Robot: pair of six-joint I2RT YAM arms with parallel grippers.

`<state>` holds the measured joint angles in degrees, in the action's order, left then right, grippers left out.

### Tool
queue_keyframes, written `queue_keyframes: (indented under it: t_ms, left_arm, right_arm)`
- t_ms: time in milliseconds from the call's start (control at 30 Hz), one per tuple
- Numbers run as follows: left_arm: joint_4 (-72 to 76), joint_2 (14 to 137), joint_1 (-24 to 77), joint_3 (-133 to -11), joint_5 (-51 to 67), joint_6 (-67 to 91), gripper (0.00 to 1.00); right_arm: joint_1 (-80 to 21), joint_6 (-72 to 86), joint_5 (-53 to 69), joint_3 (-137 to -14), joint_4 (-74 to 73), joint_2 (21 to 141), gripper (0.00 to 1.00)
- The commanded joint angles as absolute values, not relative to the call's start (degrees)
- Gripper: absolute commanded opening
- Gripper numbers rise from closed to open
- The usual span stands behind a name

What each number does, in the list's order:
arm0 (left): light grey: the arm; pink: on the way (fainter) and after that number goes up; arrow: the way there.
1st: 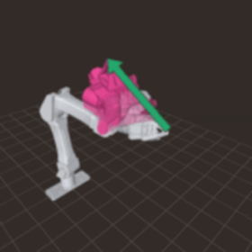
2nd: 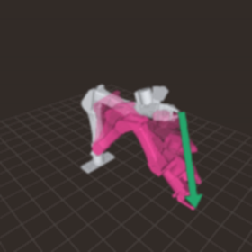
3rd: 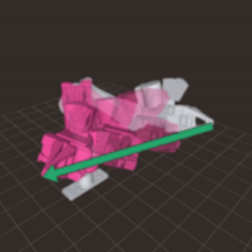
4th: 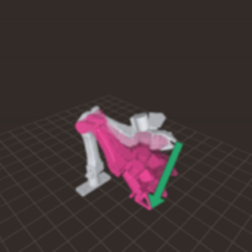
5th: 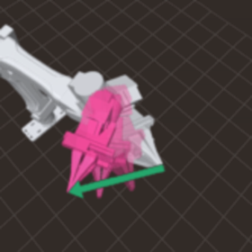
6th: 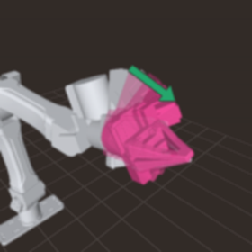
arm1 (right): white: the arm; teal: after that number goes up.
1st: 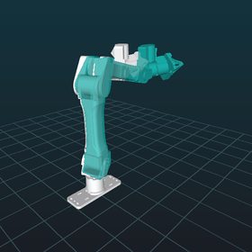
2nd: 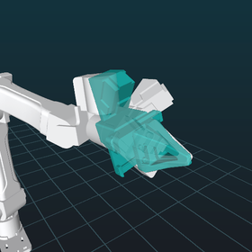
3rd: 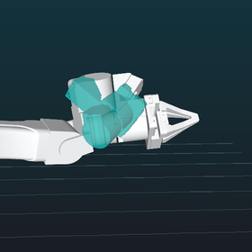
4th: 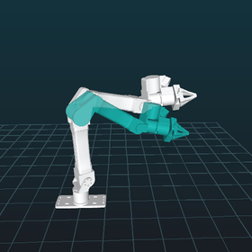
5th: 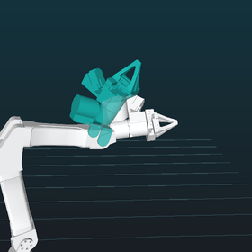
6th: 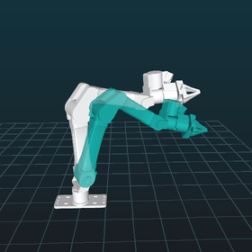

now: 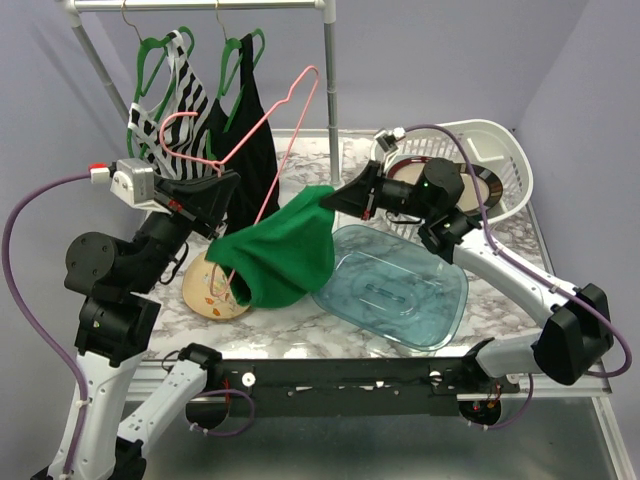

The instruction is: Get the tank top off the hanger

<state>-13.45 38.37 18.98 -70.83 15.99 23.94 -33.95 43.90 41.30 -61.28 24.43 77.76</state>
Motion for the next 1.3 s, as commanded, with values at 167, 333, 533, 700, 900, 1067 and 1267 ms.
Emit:
queue_keyframes:
  t_ms: [167,333,533,700,900,1067,1267]
  left_arm:
    - [5.01,38.93,19.07,-68.55,3.27,24.52,0.00]
    - [1.86,39.37,19.07,-68.29,-1.75,22.77,0.00]
    - [-5.26,38.15,19.07,-66.71,-3.60,18.55,0.00]
    - [-7.72,32.36,19.07,-57.60,-12.72,19.16,0.00]
    - [-9.41,25.51,19.16,-48.89,-16.08,17.58,0.00]
    - [-6.33,21.45,19.42,-46.58,-16.79,18.72,0.00]
    - [-7.29,22.41,19.42,-46.49,-15.38,19.69,0.00]
  right_arm:
    - [-41.22,46.84,50.97,-61.97,27.86,79.02,0.01]
    - [-42.27,42.82,50.72,-63.98,21.90,77.43,0.01]
    - [-42.36,41.92,49.66,-70.04,17.41,77.08,0.01]
    - [-42.36,39.56,45.89,-79.78,9.59,77.26,0.01]
    - [-42.36,34.02,38.59,-95.51,-3.24,78.22,0.01]
    - [-42.36,35.77,33.84,-107.11,-3.26,79.36,0.01]
    - [-42.28,32.19,24.19,-118.20,-4.65,81.30,0.01]
